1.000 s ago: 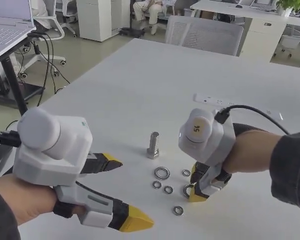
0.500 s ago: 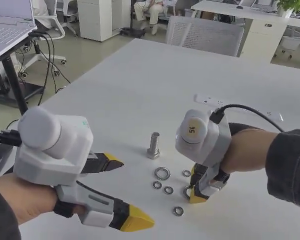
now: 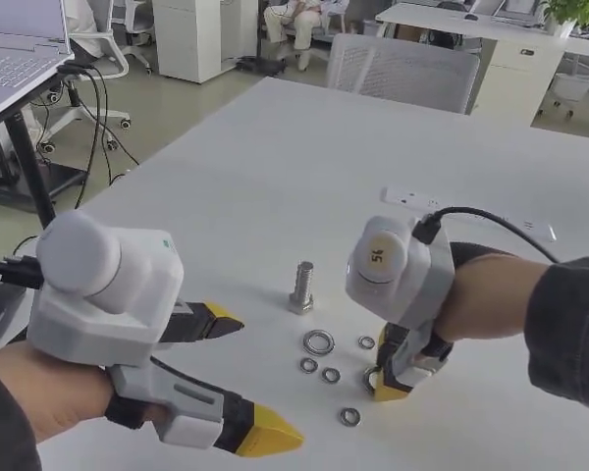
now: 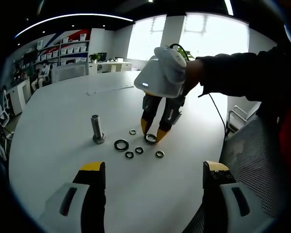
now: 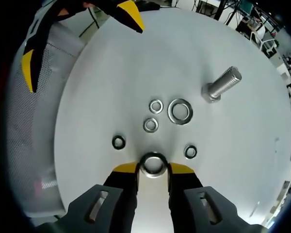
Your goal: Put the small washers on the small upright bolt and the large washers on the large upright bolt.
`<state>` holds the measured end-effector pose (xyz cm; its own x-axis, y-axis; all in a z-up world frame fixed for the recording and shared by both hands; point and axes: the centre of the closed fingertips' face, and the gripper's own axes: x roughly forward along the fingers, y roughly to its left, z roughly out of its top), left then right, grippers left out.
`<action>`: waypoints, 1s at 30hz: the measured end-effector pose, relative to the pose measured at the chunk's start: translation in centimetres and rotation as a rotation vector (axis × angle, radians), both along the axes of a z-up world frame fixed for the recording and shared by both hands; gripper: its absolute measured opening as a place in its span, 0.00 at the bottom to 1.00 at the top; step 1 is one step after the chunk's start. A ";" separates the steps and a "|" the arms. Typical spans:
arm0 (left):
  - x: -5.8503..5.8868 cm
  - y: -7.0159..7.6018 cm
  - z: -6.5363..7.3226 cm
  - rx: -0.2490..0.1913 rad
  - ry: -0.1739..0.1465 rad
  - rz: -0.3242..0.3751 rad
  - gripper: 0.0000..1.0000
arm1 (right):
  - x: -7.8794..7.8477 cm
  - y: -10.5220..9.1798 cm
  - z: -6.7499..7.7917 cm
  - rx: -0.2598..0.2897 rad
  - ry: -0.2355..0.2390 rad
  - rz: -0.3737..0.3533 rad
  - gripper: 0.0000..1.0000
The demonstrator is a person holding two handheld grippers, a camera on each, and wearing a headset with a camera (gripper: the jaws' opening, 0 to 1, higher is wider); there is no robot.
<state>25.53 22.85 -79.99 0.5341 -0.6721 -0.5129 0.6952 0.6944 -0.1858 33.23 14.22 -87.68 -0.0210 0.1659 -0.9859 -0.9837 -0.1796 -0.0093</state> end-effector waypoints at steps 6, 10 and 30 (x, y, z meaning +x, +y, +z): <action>0.0 -0.1 0.0 0.000 0.001 -0.003 0.82 | 0.1 0.1 1.2 0.007 -0.006 0.006 0.24; 0.0 -0.2 0.1 -0.002 0.000 -0.005 0.82 | 0.2 0.1 1.9 0.001 -0.017 0.013 0.24; 0.2 -0.4 0.5 -0.010 -0.013 -0.012 0.80 | 2.7 3.5 8.7 0.052 -0.096 0.060 0.24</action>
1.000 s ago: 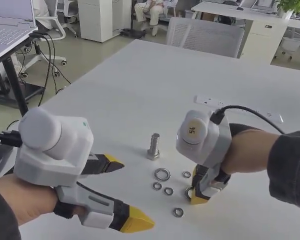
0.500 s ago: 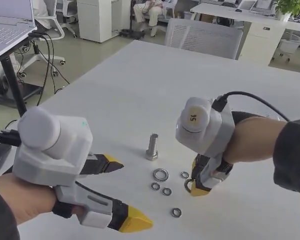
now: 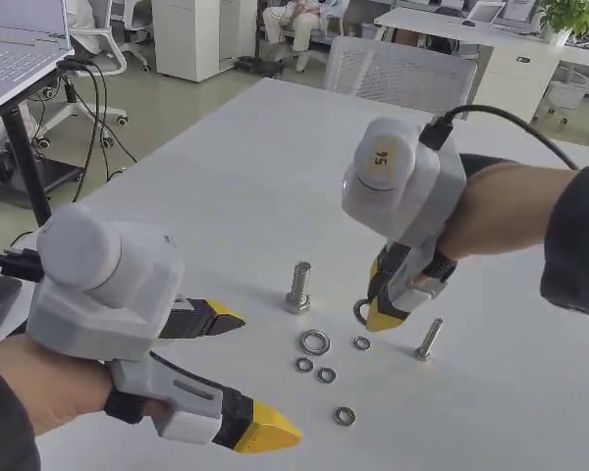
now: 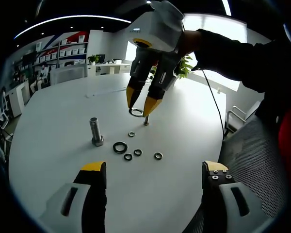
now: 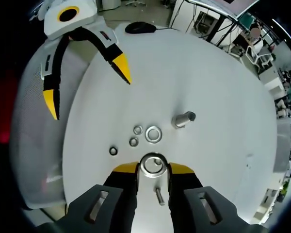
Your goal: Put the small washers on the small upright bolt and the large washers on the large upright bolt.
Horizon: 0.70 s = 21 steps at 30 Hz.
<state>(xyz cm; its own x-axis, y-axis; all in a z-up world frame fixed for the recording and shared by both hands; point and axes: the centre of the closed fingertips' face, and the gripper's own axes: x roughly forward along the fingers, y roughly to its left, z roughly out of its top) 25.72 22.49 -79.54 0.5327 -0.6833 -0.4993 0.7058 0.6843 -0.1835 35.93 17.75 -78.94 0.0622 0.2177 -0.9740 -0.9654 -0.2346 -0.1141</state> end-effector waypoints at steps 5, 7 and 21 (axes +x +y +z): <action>0.1 0.0 0.1 -0.002 -0.004 0.002 0.80 | 0.6 1.1 0.6 0.002 -0.013 0.018 0.24; 0.1 0.0 0.1 -0.002 -0.003 0.002 0.80 | 0.7 1.5 0.9 0.001 -0.016 0.024 0.24; 0.1 0.0 0.0 -0.005 0.004 -0.001 0.80 | 2.3 5.4 1.9 0.012 -0.056 0.070 0.24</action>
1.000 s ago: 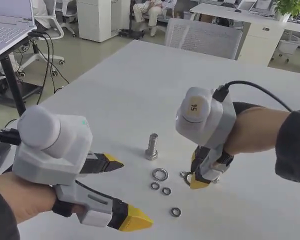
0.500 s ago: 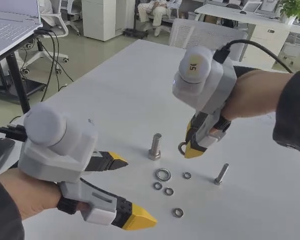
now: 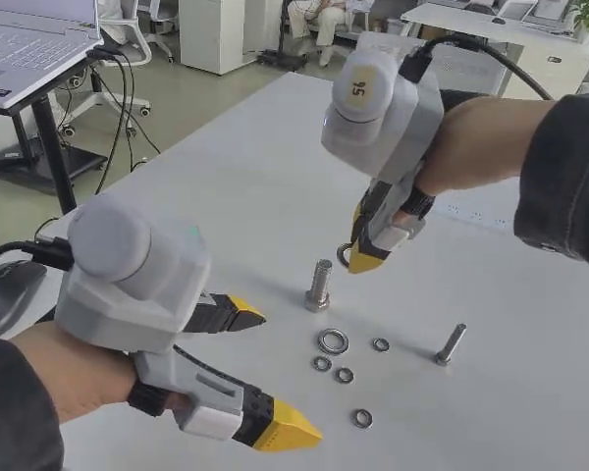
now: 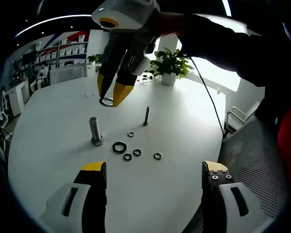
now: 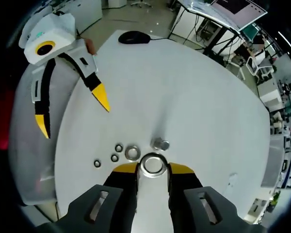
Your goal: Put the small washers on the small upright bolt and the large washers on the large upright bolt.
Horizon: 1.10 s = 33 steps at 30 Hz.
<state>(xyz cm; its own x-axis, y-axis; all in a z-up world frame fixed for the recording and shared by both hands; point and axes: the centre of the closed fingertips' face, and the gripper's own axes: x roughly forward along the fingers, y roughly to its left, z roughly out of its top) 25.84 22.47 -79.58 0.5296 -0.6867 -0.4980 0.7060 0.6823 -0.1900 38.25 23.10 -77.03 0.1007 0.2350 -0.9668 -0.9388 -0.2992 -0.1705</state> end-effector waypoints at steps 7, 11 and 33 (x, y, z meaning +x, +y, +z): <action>0.0 0.0 0.1 -0.002 -0.002 0.004 0.80 | 0.6 1.6 -0.7 -0.005 -0.003 0.019 0.24; 0.0 0.0 0.0 -0.001 -0.001 0.003 0.80 | 0.8 1.9 -1.3 -0.011 0.005 0.019 0.24; 0.1 0.4 -0.2 0.001 0.007 0.012 0.80 | 1.6 2.5 -3.4 -0.051 0.021 0.035 0.24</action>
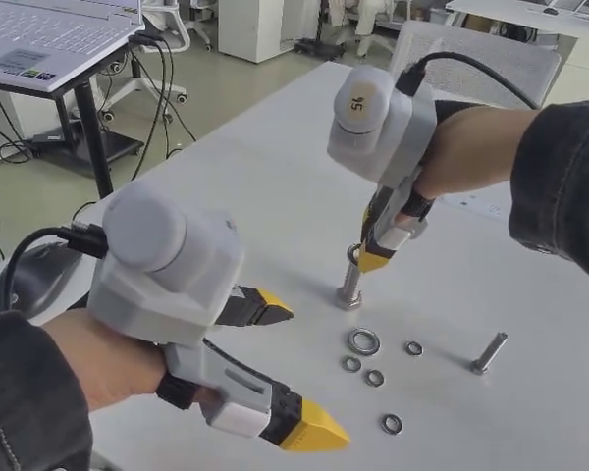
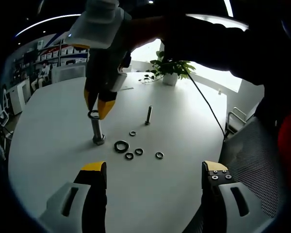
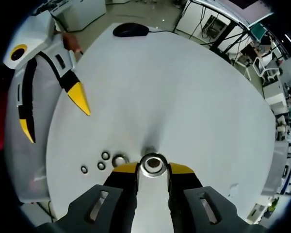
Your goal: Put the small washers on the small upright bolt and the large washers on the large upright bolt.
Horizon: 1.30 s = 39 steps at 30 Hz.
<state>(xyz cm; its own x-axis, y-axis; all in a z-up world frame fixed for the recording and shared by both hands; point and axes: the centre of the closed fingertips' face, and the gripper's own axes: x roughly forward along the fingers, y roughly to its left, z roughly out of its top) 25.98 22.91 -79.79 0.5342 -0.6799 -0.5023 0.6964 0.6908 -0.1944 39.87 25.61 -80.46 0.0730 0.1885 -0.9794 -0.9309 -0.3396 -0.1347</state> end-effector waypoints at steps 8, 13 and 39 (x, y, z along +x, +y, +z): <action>0.0 0.0 0.0 -0.002 0.002 -0.003 0.80 | 0.0 -0.1 -0.4 -0.011 0.006 0.002 0.24; 0.1 0.0 0.0 -0.003 0.001 -0.003 0.80 | 0.2 0.0 -0.6 -0.016 0.008 0.003 0.24; 0.1 -0.1 0.0 -0.006 -0.002 0.005 0.79 | 0.1 -0.3 -3.4 -0.065 0.031 -0.001 0.24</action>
